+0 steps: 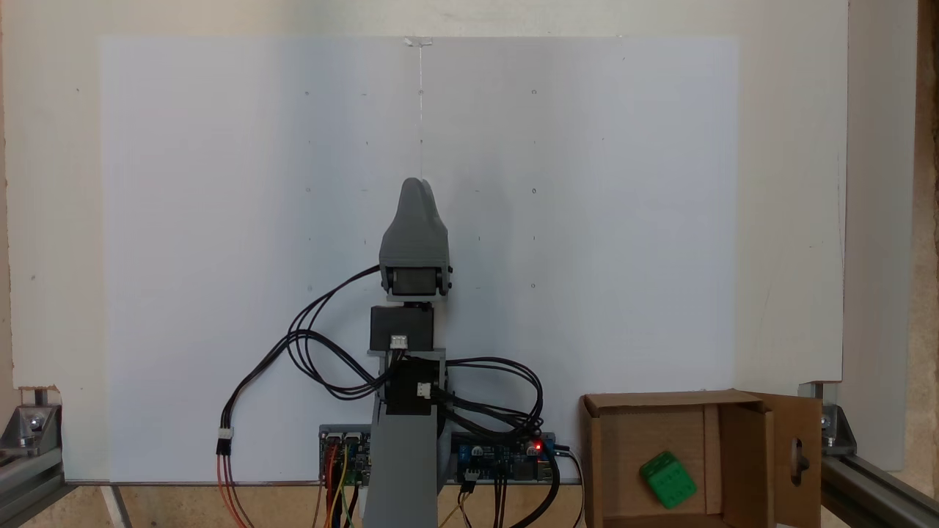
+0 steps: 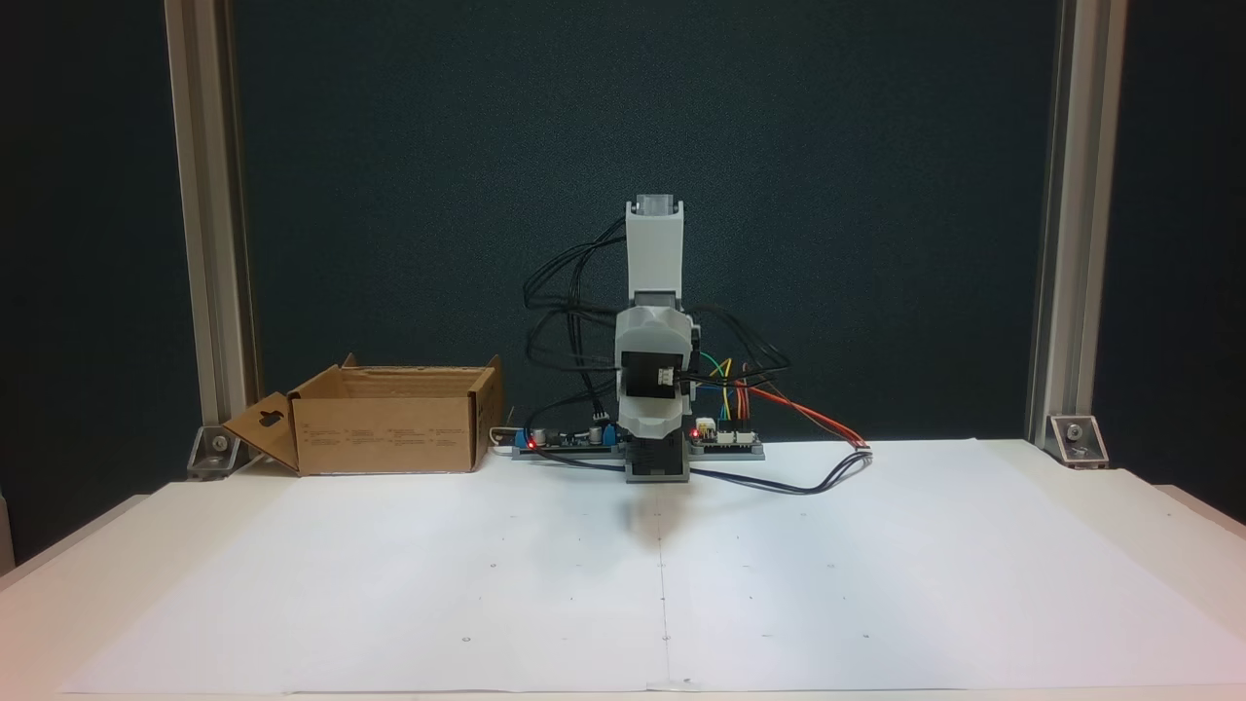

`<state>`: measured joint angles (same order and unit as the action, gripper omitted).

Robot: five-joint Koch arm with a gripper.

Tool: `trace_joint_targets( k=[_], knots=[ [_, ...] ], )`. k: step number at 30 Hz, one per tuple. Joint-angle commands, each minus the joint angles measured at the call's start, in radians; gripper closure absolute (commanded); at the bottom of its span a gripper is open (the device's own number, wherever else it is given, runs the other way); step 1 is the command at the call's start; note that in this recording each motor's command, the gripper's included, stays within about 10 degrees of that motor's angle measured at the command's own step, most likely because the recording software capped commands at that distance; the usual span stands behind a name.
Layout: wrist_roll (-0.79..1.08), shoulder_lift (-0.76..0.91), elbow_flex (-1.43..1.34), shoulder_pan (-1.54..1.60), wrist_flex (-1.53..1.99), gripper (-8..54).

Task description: Grasp a green dice and put it in the bin.

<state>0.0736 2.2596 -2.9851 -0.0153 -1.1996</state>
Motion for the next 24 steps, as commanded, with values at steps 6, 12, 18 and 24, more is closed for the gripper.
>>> trace_joint_targets(
  k=[6, 12, 18, 24],
  knots=[
    [-0.032, 0.110, -0.072, -0.014, -0.244, 2.0],
    [-0.035, 0.106, -0.144, -0.011, -0.258, 1.1],
    [-0.037, 0.106, -0.144, 0.003, -0.258, 0.9],
    [-0.037, 0.104, -0.144, 0.025, -0.255, 0.9]
  ],
)
